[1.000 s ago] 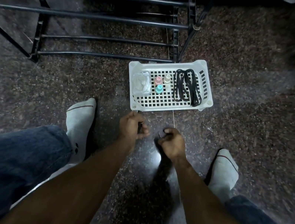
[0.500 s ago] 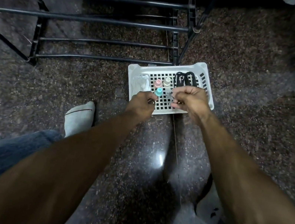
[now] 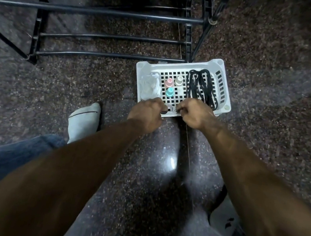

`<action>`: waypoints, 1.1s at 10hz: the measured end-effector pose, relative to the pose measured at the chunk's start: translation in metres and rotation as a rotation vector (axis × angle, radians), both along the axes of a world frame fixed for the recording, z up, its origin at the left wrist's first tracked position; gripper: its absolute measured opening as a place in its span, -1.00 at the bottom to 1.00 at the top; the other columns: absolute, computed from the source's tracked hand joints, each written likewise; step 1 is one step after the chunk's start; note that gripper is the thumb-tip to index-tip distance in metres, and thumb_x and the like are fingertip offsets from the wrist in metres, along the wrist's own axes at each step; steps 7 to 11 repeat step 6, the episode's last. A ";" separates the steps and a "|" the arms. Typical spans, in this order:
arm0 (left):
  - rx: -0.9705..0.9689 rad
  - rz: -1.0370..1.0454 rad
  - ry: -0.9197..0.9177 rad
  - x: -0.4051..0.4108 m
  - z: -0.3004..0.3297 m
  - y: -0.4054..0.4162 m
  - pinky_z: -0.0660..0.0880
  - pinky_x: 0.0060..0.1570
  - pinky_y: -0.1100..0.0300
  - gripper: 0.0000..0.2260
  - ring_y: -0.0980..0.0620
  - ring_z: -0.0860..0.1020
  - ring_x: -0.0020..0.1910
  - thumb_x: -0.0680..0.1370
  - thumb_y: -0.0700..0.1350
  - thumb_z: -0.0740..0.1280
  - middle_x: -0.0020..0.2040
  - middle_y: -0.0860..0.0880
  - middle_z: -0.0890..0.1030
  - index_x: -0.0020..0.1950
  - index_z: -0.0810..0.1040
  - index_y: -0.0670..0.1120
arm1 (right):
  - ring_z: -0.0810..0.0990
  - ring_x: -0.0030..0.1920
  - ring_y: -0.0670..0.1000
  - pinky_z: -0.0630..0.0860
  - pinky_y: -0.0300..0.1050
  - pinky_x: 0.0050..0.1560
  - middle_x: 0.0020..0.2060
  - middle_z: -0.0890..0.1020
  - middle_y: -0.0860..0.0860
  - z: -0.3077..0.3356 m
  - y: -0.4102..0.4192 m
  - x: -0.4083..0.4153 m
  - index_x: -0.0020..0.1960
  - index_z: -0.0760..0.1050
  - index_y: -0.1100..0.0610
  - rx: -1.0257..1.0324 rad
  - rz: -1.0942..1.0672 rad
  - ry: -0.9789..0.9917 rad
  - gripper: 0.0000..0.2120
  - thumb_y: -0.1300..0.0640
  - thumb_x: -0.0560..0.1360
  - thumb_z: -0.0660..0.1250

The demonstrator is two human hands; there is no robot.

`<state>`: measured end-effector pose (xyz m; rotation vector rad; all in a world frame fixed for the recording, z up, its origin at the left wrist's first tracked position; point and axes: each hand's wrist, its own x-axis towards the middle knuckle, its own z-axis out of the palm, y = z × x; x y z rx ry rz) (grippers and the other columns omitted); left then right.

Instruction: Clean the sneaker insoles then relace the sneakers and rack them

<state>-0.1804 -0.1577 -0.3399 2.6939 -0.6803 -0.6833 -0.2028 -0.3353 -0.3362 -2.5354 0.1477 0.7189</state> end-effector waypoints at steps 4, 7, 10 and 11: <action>0.143 -0.198 -0.084 -0.007 -0.008 0.008 0.13 0.48 -0.02 -0.62 0.01 0.34 0.41 0.59 0.02 0.17 0.43 -0.02 0.42 0.39 0.43 -0.03 | 0.42 0.21 0.03 0.38 0.08 0.29 0.19 0.45 0.01 -0.011 0.005 -0.022 0.29 0.45 0.02 -0.193 0.202 -0.160 -0.68 0.08 0.54 0.29; 0.090 -0.139 -0.092 -0.015 0.008 0.019 0.32 0.37 0.03 -0.66 -0.01 0.43 0.32 0.56 -0.03 0.20 0.32 -0.05 0.51 0.31 0.50 -0.05 | 0.41 0.25 0.02 0.37 0.06 0.33 0.24 0.45 0.00 0.005 0.009 -0.037 0.33 0.44 0.02 -0.198 0.087 -0.201 -0.62 0.13 0.52 0.30; 0.090 -0.139 -0.092 -0.015 0.008 0.019 0.32 0.37 0.03 -0.66 -0.01 0.43 0.32 0.56 -0.03 0.20 0.32 -0.05 0.51 0.31 0.50 -0.05 | 0.41 0.25 0.02 0.37 0.06 0.33 0.24 0.45 0.00 0.005 0.009 -0.037 0.33 0.44 0.02 -0.198 0.087 -0.201 -0.62 0.13 0.52 0.30; 0.090 -0.139 -0.092 -0.015 0.008 0.019 0.32 0.37 0.03 -0.66 -0.01 0.43 0.32 0.56 -0.03 0.20 0.32 -0.05 0.51 0.31 0.50 -0.05 | 0.41 0.25 0.02 0.37 0.06 0.33 0.24 0.45 0.00 0.005 0.009 -0.037 0.33 0.44 0.02 -0.198 0.087 -0.201 -0.62 0.13 0.52 0.30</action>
